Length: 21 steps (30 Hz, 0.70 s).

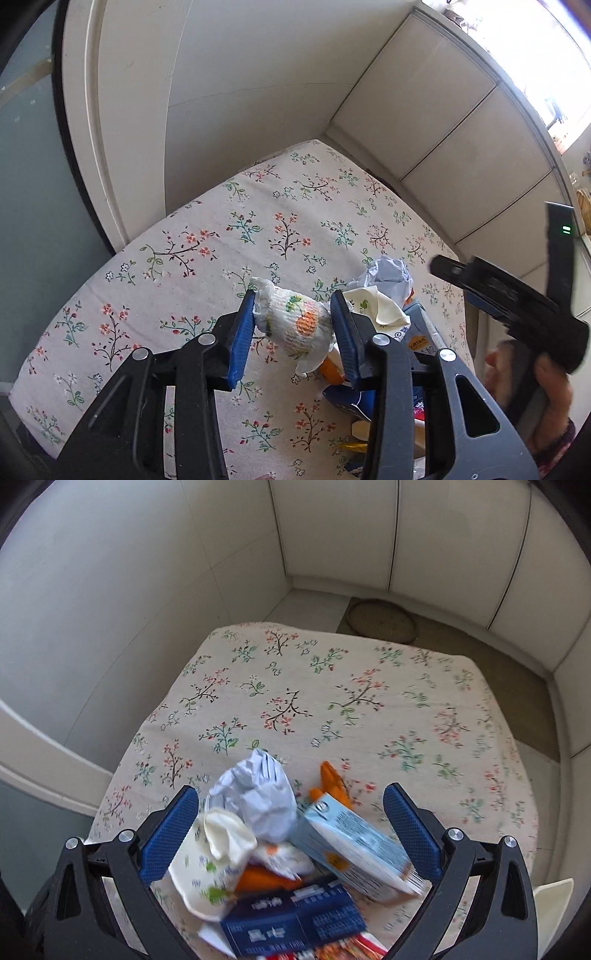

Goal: Collect trash
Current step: 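Grasp the white wrapped tissue bundle with the left gripper while the right gripper grasps crumpled paper, then lift the crumpled paper with the right gripper and carry it over the white bin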

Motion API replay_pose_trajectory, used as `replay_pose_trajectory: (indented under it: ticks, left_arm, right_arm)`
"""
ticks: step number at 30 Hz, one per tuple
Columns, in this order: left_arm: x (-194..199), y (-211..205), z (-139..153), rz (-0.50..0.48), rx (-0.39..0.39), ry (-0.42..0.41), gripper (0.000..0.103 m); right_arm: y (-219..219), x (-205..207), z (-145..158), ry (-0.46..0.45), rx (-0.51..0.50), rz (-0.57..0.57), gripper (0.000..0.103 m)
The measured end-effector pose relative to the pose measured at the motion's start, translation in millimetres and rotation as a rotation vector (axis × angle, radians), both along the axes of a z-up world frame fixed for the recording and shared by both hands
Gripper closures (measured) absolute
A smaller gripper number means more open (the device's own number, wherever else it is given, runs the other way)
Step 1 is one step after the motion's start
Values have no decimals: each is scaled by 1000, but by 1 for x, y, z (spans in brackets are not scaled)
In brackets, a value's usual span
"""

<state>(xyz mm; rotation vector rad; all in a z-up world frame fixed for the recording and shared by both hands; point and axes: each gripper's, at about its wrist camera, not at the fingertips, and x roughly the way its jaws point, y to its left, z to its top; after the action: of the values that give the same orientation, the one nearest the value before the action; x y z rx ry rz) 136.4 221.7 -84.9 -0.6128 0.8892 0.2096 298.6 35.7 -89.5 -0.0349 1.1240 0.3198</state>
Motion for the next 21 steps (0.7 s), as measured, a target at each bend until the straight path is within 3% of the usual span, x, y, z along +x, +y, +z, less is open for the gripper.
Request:
replay_pose_trajectory:
  ticks: [4, 10, 12, 17, 21]
  left_arm:
    - [-3, 2, 2, 10, -3, -7, 64]
    - [1, 6, -4, 20, -32, 22, 63]
    - [1, 6, -3, 20, -29, 21, 63]
    - [2, 5, -3, 19, -26, 24, 63]
    - [3, 4, -3, 19, -23, 23, 63]
  right_arm:
    - [15, 13, -22, 40, -40, 14, 9]
    - [22, 14, -48, 119, -38, 53, 46]
    - [24, 11, -55, 139, -27, 70, 67]
    - [24, -3, -50, 74, -42, 75, 68]
    - [17, -10, -29, 22, -17, 62, 68]
